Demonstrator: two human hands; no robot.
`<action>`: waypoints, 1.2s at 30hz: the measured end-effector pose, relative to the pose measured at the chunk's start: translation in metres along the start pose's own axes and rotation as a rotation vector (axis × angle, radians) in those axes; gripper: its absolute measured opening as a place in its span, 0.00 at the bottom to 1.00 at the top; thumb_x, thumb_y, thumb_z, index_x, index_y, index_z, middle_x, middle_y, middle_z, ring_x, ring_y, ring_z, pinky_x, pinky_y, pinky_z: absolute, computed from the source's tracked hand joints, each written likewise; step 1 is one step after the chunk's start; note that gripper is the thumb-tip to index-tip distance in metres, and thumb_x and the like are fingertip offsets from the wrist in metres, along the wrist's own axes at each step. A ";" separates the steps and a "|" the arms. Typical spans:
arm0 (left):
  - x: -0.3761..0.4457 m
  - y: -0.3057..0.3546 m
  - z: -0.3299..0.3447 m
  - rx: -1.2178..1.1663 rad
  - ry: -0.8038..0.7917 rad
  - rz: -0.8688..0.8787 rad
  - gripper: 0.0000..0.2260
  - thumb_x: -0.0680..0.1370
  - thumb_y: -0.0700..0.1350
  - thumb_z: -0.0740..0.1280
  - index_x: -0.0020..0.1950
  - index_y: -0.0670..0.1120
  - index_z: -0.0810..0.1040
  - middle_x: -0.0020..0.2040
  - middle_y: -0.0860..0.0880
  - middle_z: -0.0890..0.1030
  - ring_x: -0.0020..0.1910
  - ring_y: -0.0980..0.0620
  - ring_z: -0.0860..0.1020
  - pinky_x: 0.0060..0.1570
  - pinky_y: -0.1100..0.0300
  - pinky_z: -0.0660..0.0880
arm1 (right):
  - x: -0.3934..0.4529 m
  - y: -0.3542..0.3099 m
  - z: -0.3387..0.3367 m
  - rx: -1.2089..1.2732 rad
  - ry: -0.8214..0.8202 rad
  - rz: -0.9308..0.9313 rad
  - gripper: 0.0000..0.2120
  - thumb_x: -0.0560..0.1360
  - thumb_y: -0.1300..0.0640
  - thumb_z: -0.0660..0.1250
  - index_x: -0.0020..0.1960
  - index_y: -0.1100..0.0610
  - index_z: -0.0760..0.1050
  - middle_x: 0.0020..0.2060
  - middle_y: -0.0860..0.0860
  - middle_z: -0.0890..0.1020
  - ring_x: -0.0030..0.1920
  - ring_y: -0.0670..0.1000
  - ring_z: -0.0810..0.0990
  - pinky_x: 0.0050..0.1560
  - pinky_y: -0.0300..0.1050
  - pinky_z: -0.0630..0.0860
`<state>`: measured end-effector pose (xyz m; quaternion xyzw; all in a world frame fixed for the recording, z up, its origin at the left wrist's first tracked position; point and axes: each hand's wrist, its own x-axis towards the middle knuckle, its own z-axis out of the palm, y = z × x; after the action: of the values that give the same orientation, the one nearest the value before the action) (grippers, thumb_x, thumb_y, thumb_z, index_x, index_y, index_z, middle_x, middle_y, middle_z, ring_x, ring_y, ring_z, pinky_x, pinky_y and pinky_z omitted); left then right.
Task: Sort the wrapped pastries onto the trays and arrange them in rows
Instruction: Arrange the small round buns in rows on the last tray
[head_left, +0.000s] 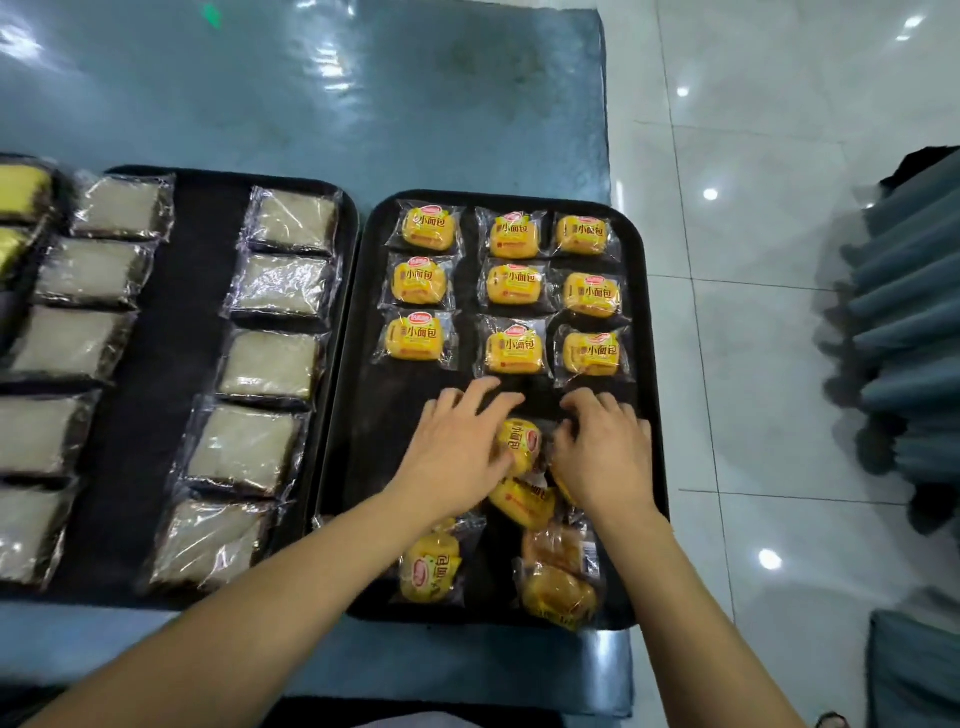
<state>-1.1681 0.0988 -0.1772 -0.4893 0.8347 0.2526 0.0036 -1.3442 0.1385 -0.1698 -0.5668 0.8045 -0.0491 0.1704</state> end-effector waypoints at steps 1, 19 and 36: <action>0.001 -0.003 0.001 0.004 -0.076 0.041 0.31 0.78 0.44 0.65 0.78 0.61 0.58 0.80 0.53 0.56 0.72 0.44 0.62 0.69 0.45 0.65 | -0.005 0.001 -0.003 0.009 0.013 0.029 0.14 0.79 0.54 0.65 0.65 0.48 0.75 0.56 0.50 0.80 0.59 0.55 0.76 0.61 0.54 0.70; -0.013 -0.027 -0.027 -0.032 -0.004 0.143 0.26 0.73 0.46 0.73 0.68 0.59 0.69 0.70 0.57 0.70 0.71 0.50 0.63 0.69 0.49 0.62 | -0.063 0.035 0.007 0.077 -0.055 0.247 0.24 0.71 0.56 0.73 0.66 0.49 0.73 0.58 0.49 0.79 0.62 0.56 0.75 0.63 0.56 0.66; -0.031 -0.112 -0.022 0.050 0.174 -0.188 0.25 0.73 0.49 0.75 0.68 0.55 0.74 0.63 0.50 0.72 0.62 0.45 0.68 0.64 0.47 0.68 | 0.015 -0.027 0.035 -0.024 0.008 -0.252 0.25 0.74 0.63 0.69 0.69 0.48 0.73 0.65 0.47 0.78 0.70 0.51 0.71 0.71 0.52 0.62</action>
<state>-1.0544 0.0705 -0.1969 -0.5852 0.7884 0.1867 -0.0329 -1.3127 0.1190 -0.1988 -0.6654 0.7280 -0.0627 0.1530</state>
